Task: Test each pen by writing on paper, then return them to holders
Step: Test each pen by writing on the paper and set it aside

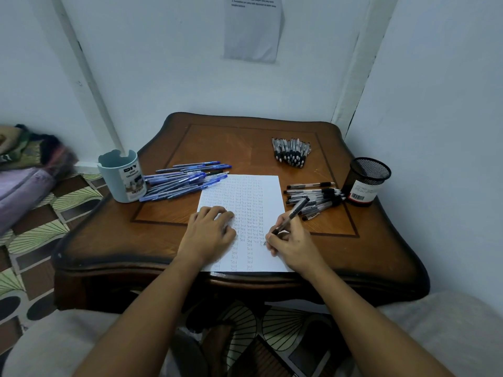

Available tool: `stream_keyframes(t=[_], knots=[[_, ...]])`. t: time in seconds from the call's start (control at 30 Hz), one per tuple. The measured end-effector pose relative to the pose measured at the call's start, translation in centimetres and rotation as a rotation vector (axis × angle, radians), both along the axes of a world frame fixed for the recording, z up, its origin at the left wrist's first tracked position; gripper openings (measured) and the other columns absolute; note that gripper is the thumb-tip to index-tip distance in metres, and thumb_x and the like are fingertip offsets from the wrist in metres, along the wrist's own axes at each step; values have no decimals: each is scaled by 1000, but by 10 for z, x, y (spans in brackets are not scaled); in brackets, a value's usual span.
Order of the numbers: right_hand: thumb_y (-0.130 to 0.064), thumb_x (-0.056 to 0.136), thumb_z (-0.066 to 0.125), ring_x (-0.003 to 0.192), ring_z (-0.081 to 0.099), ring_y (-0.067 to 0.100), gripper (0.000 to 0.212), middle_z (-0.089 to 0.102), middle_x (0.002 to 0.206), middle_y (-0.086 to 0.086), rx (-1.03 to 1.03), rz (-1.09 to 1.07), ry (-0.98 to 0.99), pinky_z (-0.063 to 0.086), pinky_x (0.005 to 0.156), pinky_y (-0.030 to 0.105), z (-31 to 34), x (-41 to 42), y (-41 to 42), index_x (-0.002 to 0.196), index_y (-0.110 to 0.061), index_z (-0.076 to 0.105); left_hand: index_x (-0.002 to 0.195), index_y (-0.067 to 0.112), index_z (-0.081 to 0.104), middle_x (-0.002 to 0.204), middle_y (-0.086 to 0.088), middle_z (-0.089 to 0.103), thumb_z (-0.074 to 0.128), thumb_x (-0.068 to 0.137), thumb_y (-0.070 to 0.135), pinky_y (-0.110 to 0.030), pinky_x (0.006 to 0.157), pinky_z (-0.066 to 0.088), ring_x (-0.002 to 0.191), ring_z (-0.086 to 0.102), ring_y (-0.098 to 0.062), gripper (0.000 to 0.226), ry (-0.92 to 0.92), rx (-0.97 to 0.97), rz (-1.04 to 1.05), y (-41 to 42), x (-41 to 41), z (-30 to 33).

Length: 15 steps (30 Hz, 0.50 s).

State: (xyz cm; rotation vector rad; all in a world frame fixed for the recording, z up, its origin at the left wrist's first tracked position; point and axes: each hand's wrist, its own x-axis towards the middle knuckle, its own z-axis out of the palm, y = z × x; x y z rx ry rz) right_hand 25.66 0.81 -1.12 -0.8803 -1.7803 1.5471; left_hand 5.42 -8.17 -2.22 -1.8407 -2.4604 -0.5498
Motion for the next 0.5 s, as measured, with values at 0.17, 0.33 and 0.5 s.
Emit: stream_keyframes(t=[0.17, 0.33, 0.5], knots=[[10, 89, 61, 66, 58, 31, 29, 59, 78, 16, 12, 9, -14, 47, 58, 39, -2, 0, 1, 94, -12, 43, 133, 28, 54, 134, 11, 49, 29, 89, 43, -33, 100, 24, 123, 35, -11, 53, -3, -5, 1, -1, 1, 0], [11, 90, 62, 66, 60, 31, 29, 62, 79, 14, -42, -25, 32, 49, 56, 37, -1, 2, 3, 97, -10, 43, 133, 28, 54, 134, 11, 49, 27, 89, 44, -34, 101, 25, 123, 35, -11, 54, -1, -5, 0, -1, 0, 0], [9, 89, 62, 66, 61, 28, 29, 60, 80, 16, 1, -40, -26, 50, 57, 37, -3, -1, 2, 96, -12, 43, 132, 28, 55, 133, 11, 50, 26, 88, 45, -34, 101, 26, 122, 36, -11, 56, -2, 8, -1, -1, 1, 0]])
